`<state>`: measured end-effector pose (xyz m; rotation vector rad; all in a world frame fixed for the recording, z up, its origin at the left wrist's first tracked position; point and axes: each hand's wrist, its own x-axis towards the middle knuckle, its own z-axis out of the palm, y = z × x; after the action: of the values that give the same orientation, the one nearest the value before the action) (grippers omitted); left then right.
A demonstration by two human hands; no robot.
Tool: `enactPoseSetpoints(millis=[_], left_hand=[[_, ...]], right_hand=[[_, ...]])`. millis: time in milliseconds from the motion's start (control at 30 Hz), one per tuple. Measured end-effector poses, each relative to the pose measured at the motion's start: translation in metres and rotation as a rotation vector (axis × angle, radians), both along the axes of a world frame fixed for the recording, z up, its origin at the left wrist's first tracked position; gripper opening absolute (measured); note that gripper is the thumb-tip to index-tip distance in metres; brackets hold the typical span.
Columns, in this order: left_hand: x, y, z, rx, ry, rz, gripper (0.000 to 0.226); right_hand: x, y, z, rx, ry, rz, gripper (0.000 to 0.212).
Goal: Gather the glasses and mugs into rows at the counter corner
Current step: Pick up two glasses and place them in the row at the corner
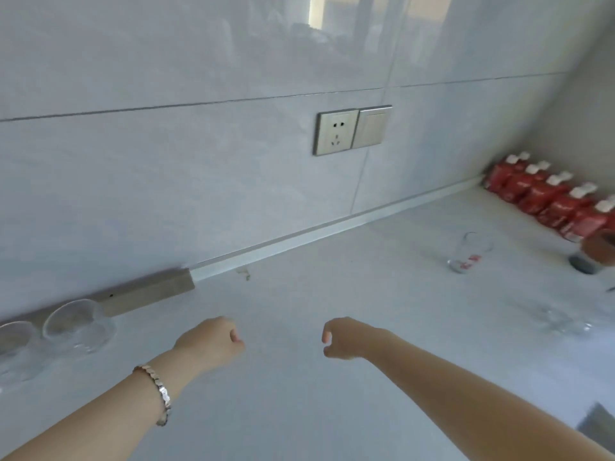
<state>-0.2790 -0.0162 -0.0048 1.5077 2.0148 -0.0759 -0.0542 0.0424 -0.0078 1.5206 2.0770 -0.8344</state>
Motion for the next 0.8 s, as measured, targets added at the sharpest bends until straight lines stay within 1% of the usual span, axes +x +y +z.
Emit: enactPoseSetpoints(millis=[67, 200, 233, 300, 367, 433, 600, 700, 733, 800], left_hand=[[0.054, 0.023, 0.000, -0.001, -0.031, -0.040, 0.027], [0.159, 0.071, -0.002, -0.002, -0.034, -0.105, 0.024], [0.184, 0.083, -0.001, 0.005, -0.038, -0.111, 0.020], [0.234, 0.110, 0.001, 0.011, -0.031, -0.111, 0.005], [0.282, 0.138, 0.004, 0.012, -0.022, -0.120, 0.033], [0.329, 0.168, 0.008, 0.048, -0.031, -0.142, 0.052], [0.433, 0.250, 0.010, 0.148, -0.065, -0.208, 0.081], [0.474, 0.285, -0.001, 0.138, -0.043, -0.196, 0.089], [0.483, 0.293, -0.007, 0.119, -0.040, -0.171, 0.086], [0.493, 0.303, -0.017, 0.131, -0.058, -0.093, 0.072]], right_hand=[[0.059, 0.018, 0.000, 0.009, -0.010, -0.049, 0.036], [0.171, 0.061, 0.001, 0.037, -0.002, -0.105, 0.036], [0.198, 0.072, 0.002, 0.037, 0.002, -0.113, 0.036], [0.248, 0.092, 0.007, 0.035, 0.016, -0.129, 0.036], [0.295, 0.108, 0.013, 0.031, 0.033, -0.156, 0.036], [0.337, 0.124, 0.018, 0.040, 0.050, -0.186, 0.035], [0.416, 0.147, 0.021, 0.076, 0.115, -0.298, 0.033], [0.447, 0.151, 0.016, 0.092, 0.171, -0.355, 0.033], [0.455, 0.152, 0.014, 0.102, 0.181, -0.366, 0.032], [0.469, 0.152, 0.012, 0.119, 0.183, -0.370, 0.032]])
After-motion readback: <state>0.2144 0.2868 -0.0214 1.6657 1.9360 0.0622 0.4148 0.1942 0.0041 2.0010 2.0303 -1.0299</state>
